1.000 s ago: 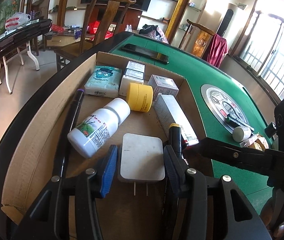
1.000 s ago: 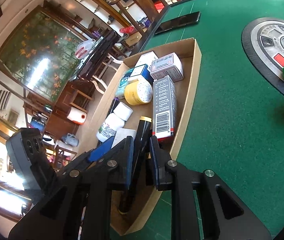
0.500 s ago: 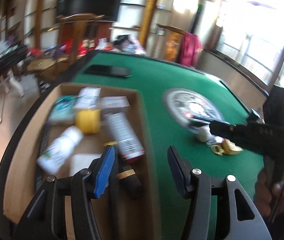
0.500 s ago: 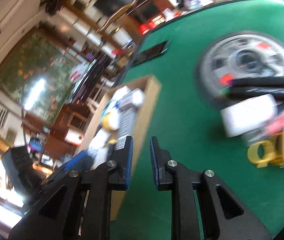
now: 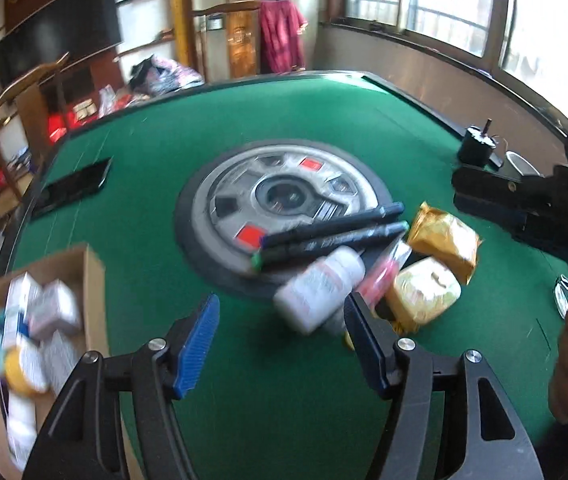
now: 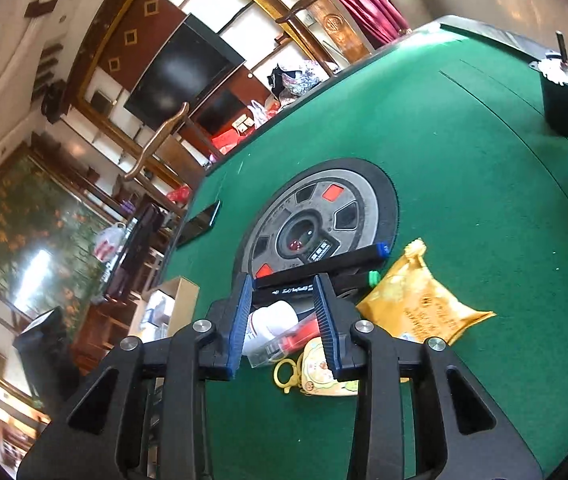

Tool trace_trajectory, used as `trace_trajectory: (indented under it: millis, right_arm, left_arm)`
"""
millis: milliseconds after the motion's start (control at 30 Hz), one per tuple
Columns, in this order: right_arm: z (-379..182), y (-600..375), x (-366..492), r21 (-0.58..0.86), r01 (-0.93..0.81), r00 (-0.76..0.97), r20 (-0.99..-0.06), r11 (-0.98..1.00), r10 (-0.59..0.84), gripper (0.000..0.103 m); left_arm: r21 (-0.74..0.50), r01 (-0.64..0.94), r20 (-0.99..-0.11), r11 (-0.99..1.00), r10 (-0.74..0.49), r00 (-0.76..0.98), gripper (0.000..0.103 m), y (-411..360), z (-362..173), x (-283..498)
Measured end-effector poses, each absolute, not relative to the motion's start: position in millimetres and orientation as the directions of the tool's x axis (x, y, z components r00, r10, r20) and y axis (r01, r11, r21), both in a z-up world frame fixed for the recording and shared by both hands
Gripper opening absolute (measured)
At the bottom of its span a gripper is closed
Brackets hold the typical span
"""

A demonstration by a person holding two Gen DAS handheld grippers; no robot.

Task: Organize objects
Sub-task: 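Grasp the white pill bottle with the left tool while the right tool grasps the yellow crackers packet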

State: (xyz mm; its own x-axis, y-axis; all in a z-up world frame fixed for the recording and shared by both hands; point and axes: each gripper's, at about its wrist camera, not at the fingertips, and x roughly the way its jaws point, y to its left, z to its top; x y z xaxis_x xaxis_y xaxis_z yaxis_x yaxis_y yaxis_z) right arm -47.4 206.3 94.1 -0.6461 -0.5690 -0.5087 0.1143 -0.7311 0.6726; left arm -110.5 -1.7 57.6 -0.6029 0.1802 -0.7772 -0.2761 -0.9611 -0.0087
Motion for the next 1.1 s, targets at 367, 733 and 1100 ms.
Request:
trace_trajectory:
  millis: [367, 733, 1100]
  right_arm:
    - [87.4, 232.5, -44.7, 0.758, 0.049, -0.663, -0.463, -0.651, -0.589, 0.032]
    - [87.4, 237.0, -48.4, 0.651, -0.007, -0.645, -0.583, -0.759, -0.494, 0.032]
    - [72.1, 210.0, -63.0, 0.343, 0.069, -0.548, -0.771, -0.937, -0.323, 0.044]
  left_arm:
    - [0.087, -0.407, -0.83, -0.909, 0.16, -0.534, 0.056, 30.7, 33.0, -141.5]
    - [0.016, -0.256, -0.837, -0.967, 0.127, -0.533, 0.035, 10.4, 17.9, -121.5]
    - [-0.02, -0.219, -0.816, -0.976, 0.143, -0.561, 0.035, -2.6, 11.3, -102.9]
